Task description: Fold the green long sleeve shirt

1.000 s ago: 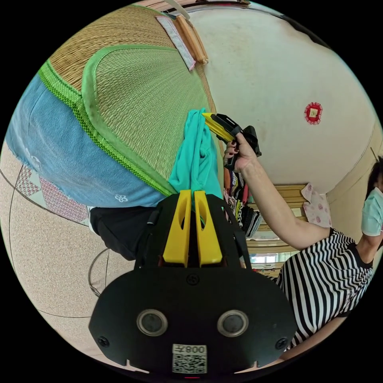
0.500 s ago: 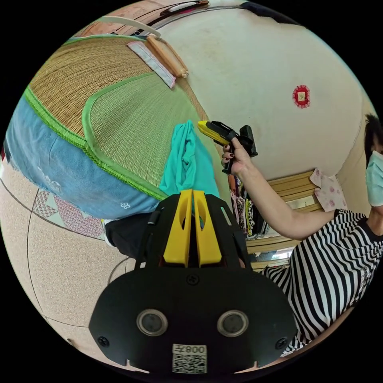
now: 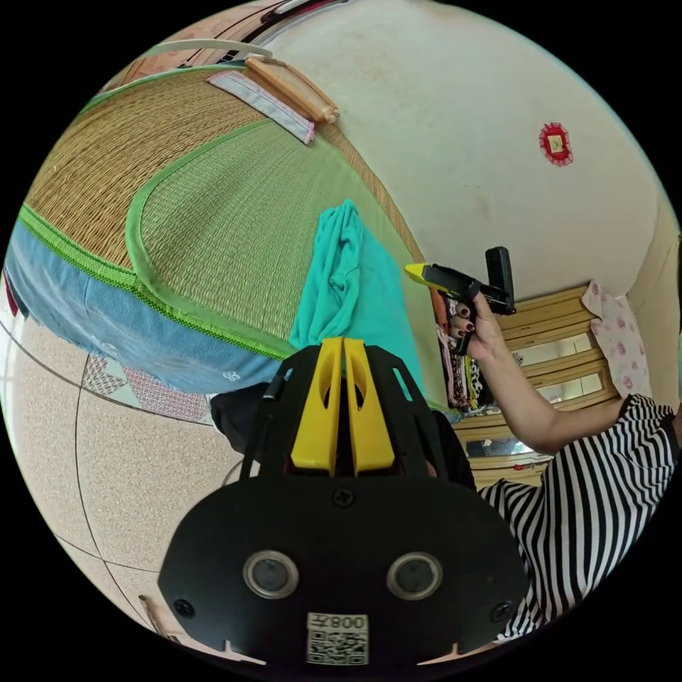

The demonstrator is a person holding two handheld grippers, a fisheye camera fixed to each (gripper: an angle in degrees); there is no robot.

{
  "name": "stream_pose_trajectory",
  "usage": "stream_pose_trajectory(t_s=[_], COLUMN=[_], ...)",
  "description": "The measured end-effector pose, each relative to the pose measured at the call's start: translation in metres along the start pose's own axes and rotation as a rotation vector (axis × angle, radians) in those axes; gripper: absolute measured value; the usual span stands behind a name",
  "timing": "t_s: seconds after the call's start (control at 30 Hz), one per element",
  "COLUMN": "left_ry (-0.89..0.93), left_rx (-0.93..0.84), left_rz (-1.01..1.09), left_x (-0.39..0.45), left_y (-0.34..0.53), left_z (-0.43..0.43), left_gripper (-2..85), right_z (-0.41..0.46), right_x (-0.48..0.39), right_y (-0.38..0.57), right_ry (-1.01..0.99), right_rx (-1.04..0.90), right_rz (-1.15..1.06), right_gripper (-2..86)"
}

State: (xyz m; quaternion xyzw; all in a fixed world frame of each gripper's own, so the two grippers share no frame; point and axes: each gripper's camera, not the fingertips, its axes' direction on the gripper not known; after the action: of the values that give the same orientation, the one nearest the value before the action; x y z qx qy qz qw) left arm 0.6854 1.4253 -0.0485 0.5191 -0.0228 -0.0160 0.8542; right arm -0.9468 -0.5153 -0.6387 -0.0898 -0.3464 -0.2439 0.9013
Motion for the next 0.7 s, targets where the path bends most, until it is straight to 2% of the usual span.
stream_pose_trajectory(t_s=[0.33, 0.53, 0.7], left_ry=[0.063, 0.087, -0.008], left_rx=[-0.113, -0.307, -0.450], left_rz=[0.155, 0.250, 0.327], left_x=[0.124, 0.215, 0.283], left_y=[0.005, 0.007, 0.011], left_z=[0.061, 0.129, 0.191], left_gripper=[1.1, 3.2, 5.2], right_z=[-0.044, -0.040, -0.064], right_x=[-0.012, -0.008, 0.009], right_y=[0.217, 0.272, 0.295], right_ry=[0.113, 0.062, -0.012], right_rx=[-0.027, -0.018, 0.057], right_rz=[0.132, 0.174, 0.211], right_gripper=[7.0, 7.7, 7.5])
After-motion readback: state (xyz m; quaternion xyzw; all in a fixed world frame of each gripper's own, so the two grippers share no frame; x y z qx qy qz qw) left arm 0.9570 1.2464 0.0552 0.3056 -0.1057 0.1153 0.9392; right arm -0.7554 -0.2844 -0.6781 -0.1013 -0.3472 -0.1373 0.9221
